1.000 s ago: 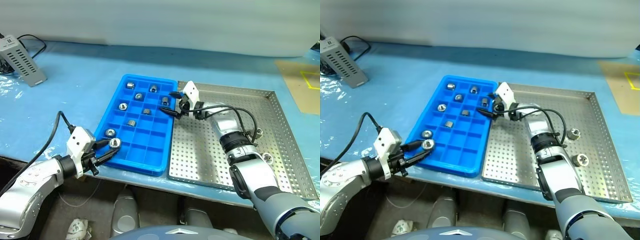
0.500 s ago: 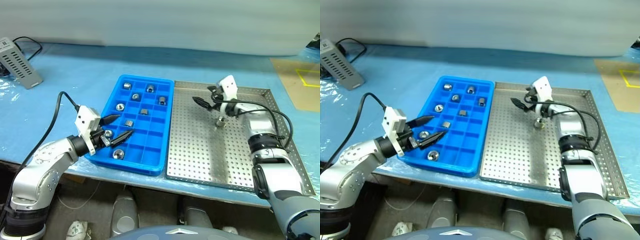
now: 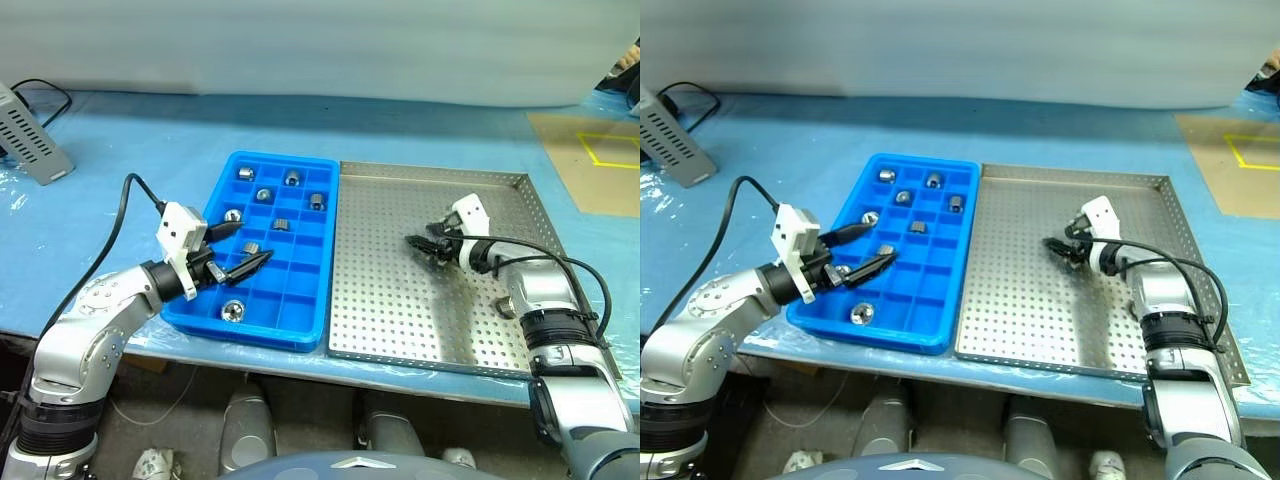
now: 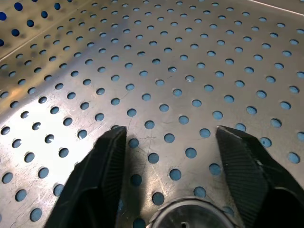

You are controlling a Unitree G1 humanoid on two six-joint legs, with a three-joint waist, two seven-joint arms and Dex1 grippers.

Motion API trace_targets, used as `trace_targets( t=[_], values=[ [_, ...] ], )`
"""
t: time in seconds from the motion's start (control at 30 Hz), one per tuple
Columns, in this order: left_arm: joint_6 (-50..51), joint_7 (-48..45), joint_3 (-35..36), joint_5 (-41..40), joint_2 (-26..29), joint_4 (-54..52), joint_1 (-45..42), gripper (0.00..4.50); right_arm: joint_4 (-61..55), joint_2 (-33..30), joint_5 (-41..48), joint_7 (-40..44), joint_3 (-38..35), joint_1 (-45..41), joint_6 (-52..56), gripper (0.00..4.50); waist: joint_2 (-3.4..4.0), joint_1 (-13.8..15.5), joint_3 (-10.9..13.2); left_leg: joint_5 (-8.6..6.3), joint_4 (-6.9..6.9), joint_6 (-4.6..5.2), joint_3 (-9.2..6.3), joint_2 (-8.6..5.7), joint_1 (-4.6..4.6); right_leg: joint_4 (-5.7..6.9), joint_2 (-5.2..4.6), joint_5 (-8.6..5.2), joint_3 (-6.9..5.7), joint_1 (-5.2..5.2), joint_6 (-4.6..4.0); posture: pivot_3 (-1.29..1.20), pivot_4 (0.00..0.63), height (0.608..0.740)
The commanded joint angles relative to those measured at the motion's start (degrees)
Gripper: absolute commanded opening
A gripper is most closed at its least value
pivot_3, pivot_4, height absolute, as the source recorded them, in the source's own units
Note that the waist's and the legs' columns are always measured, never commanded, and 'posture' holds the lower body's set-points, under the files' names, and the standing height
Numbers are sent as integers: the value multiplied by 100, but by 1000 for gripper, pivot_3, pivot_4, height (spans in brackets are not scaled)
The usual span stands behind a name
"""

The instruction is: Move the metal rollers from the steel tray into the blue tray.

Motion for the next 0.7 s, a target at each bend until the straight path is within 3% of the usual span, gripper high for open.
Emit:
trace_targets(
  t=[0.03,0.07,0.37,0.7],
  values=[
    [-84,117,105,16,22,-174,-123,4500,-176,108,198,-24,-144,7,-116,1874,0,-21,0,0,0,0,0,0,1,1,0,0,1,-1,0,137,150,740],
    [-76,134,127,-39,-5,-155,-161,4500,-151,119,195,-32,-147,-17,-154,1544,0,-21,0,0,0,0,0,0,2,2,0,0,1,-1,0,138,150,740],
    [-154,29,163,-123,-30,-39,-237,4500,-314,639,595,163,-144,-815,-320,1513,1,-66,1,1,-5,-2,1,0,1,3,2,1,4,-9,-1,128,150,740],
    [-198,-322,930,-130,591,216,68,4500,-708,2048,573,758,1058,-1658,-175,1513,1,-38,1,2,-9,-3,-1,4,-7,1,2,-2,-5,-11,-4,175,150,740]
  ],
)
